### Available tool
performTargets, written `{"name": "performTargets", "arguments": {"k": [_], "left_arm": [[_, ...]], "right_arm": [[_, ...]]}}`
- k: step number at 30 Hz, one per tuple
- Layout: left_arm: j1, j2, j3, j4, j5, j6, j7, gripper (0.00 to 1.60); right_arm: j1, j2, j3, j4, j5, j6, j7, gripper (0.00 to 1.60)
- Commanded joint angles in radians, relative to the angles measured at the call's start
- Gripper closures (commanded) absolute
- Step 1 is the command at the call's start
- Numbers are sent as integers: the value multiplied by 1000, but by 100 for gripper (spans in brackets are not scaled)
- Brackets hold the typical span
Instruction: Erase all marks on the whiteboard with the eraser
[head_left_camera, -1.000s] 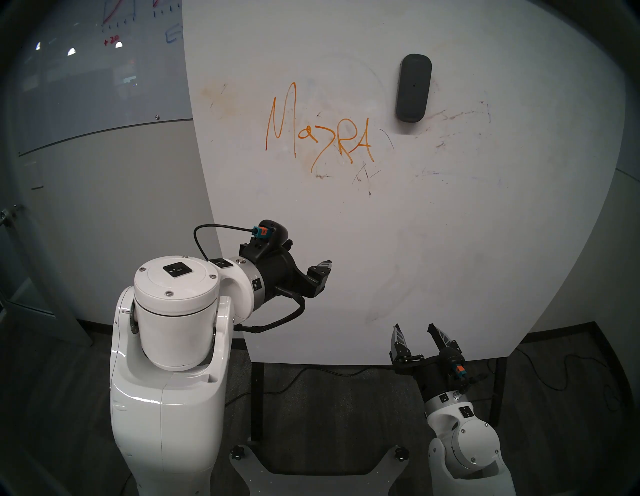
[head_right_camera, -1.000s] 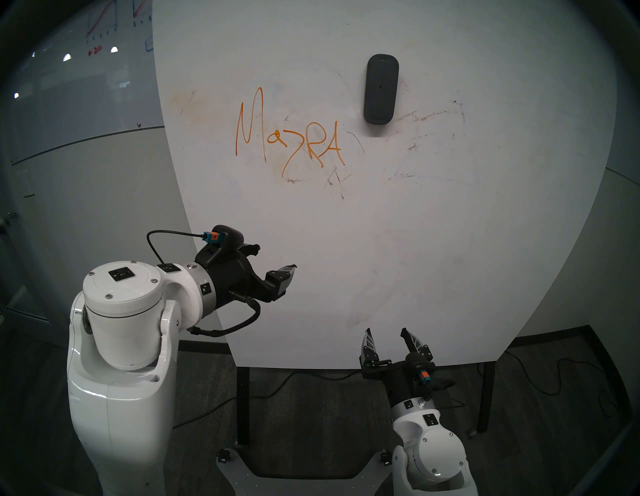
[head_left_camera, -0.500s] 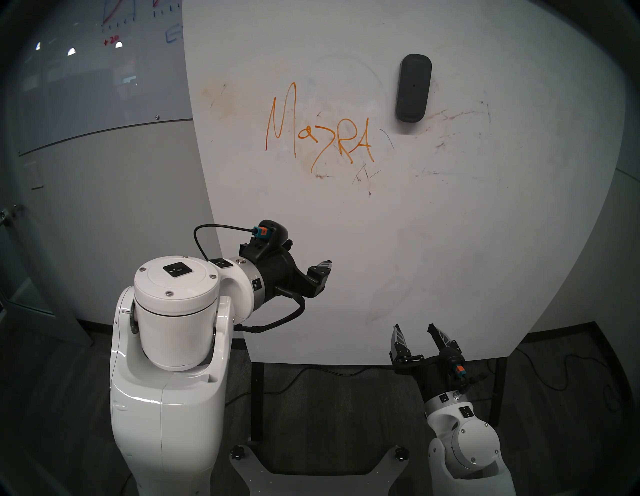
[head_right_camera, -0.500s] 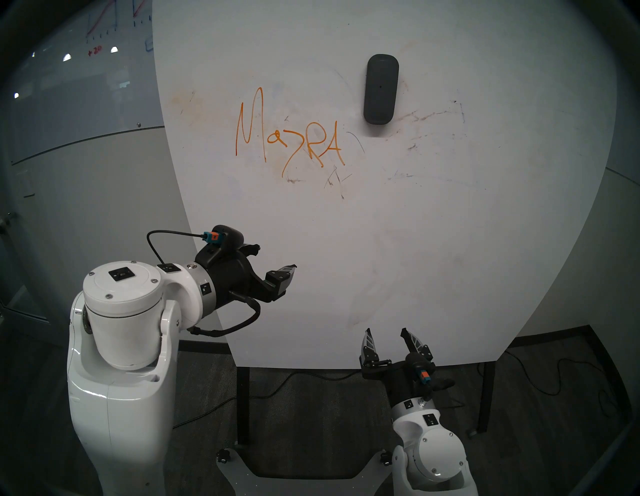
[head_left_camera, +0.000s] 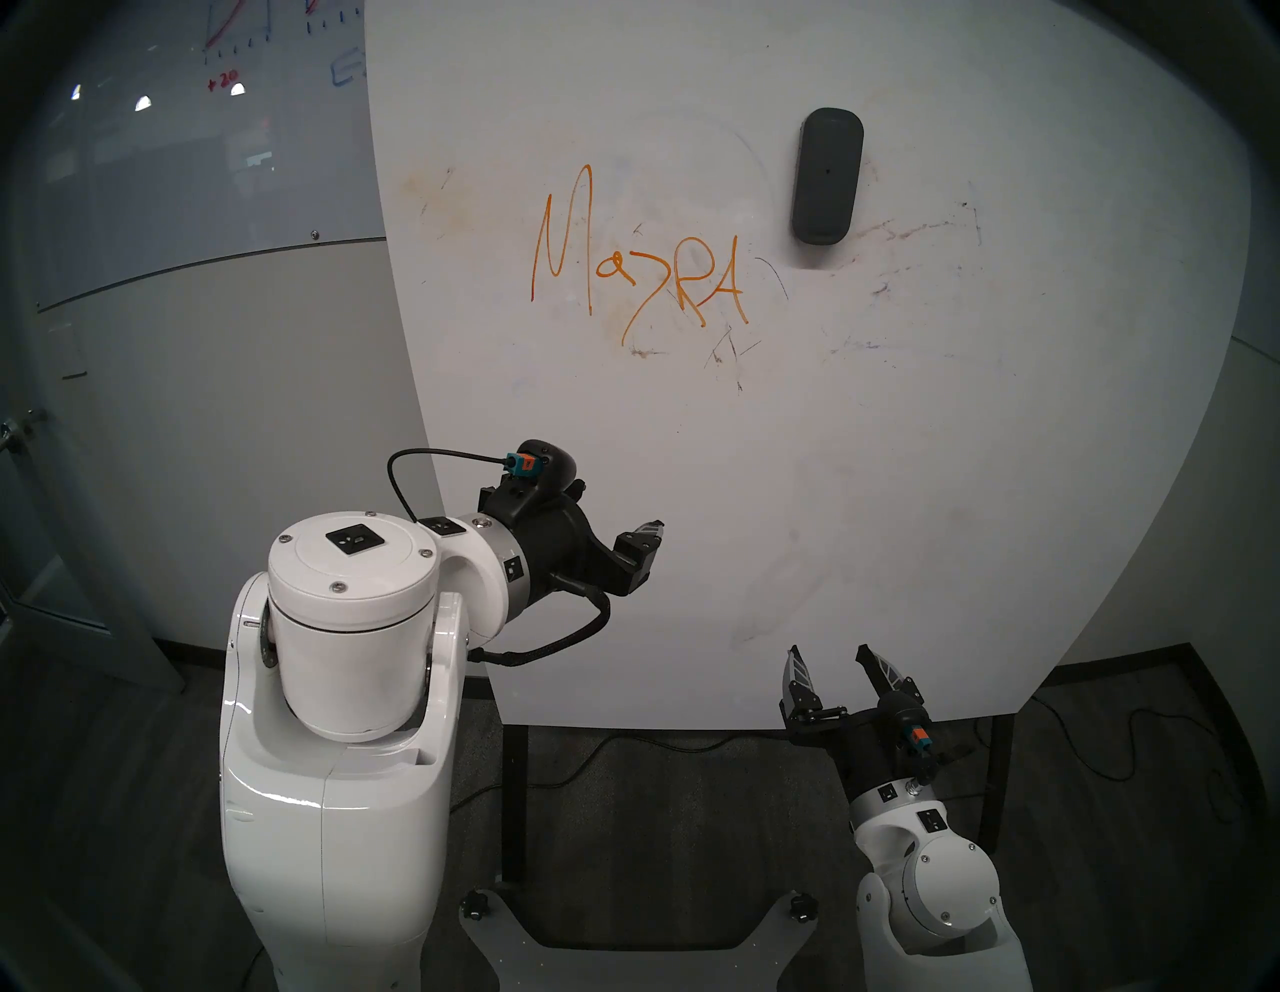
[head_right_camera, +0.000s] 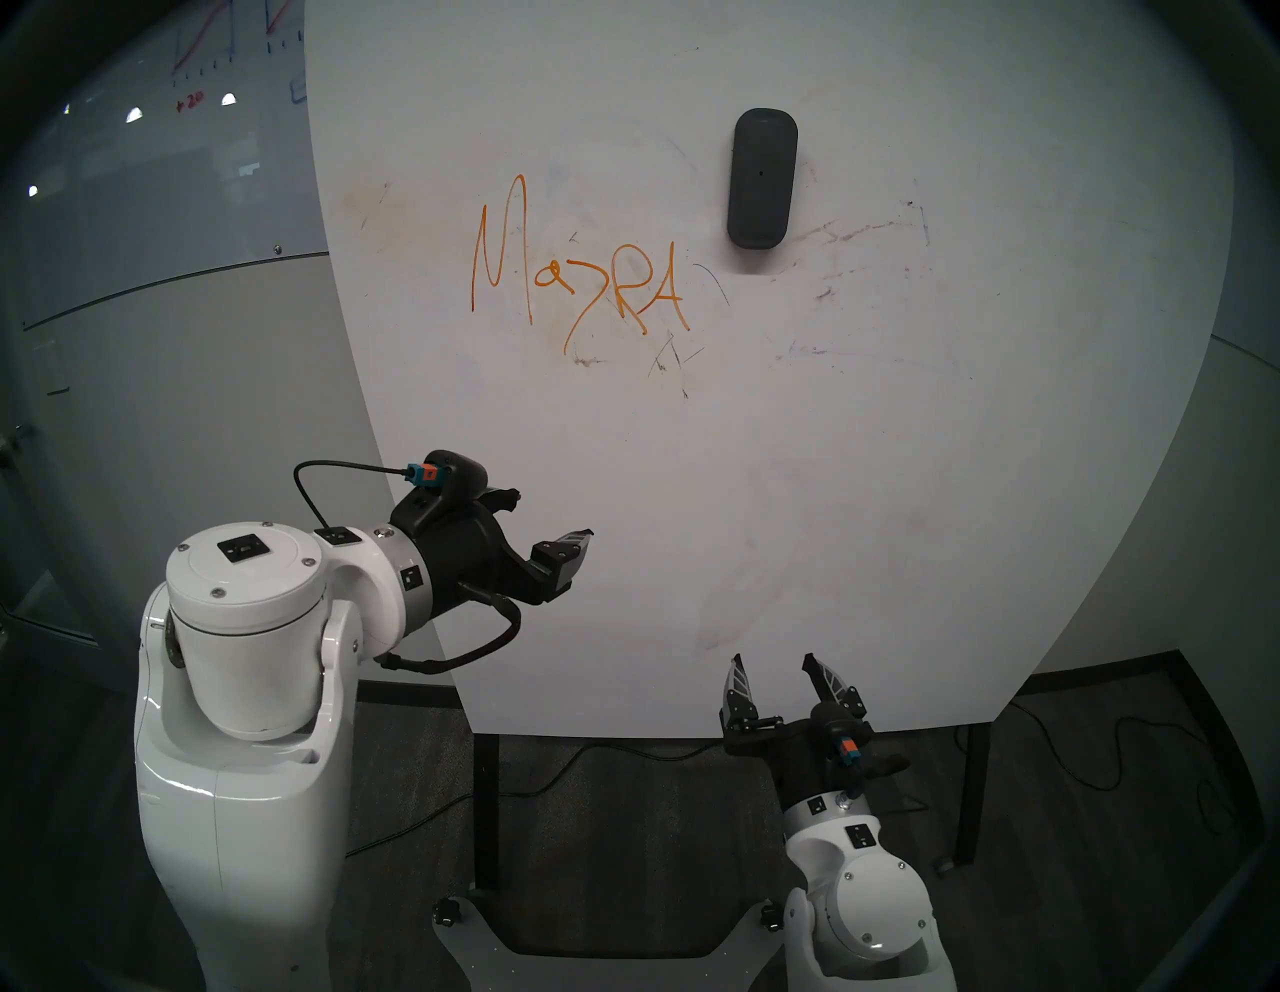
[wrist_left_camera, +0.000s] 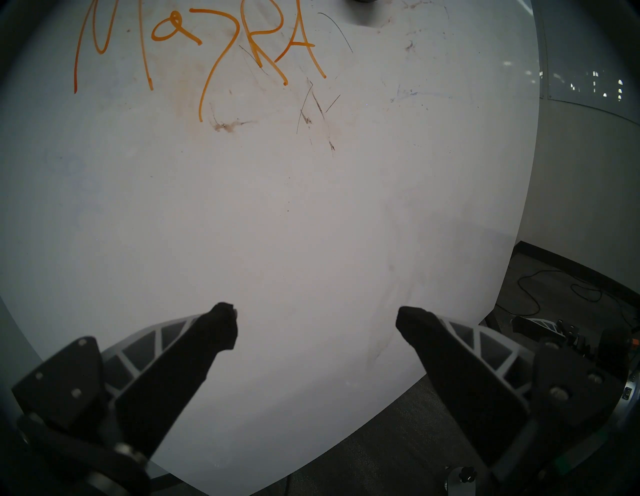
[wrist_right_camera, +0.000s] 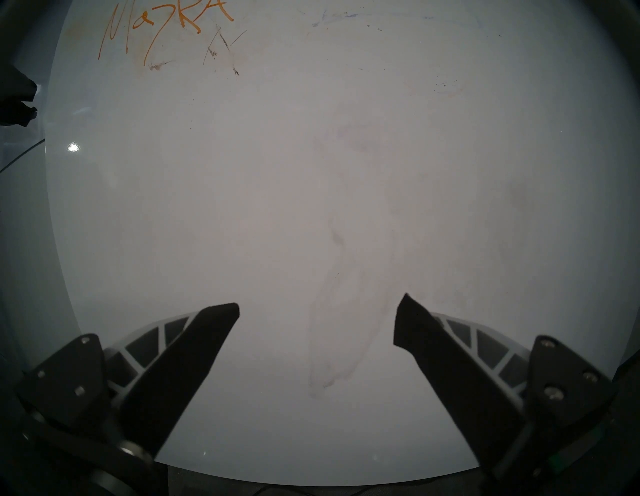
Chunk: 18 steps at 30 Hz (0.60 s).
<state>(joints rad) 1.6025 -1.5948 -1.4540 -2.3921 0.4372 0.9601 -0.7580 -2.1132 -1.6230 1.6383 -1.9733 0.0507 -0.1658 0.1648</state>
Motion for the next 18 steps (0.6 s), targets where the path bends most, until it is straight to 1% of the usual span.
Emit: {"name": "performTargets", "arguments": {"k": [1,5,12,18], "left_arm": [[-1,0,0,-14,0,0,0,0],[-1,0,0,-14,0,0,0,0],[-1,0,0,-14,0,0,0,0],[-1,0,0,-13,0,0,0,0]], "right_arm": [[25,1,0,-46,-3,12,-4,0],[26,2,-1,-55,-7,1,-5,0],[28,6,-2,-90,-11,8,-4,0],[27,13,-1,-140,-7,18,7,0]]}}
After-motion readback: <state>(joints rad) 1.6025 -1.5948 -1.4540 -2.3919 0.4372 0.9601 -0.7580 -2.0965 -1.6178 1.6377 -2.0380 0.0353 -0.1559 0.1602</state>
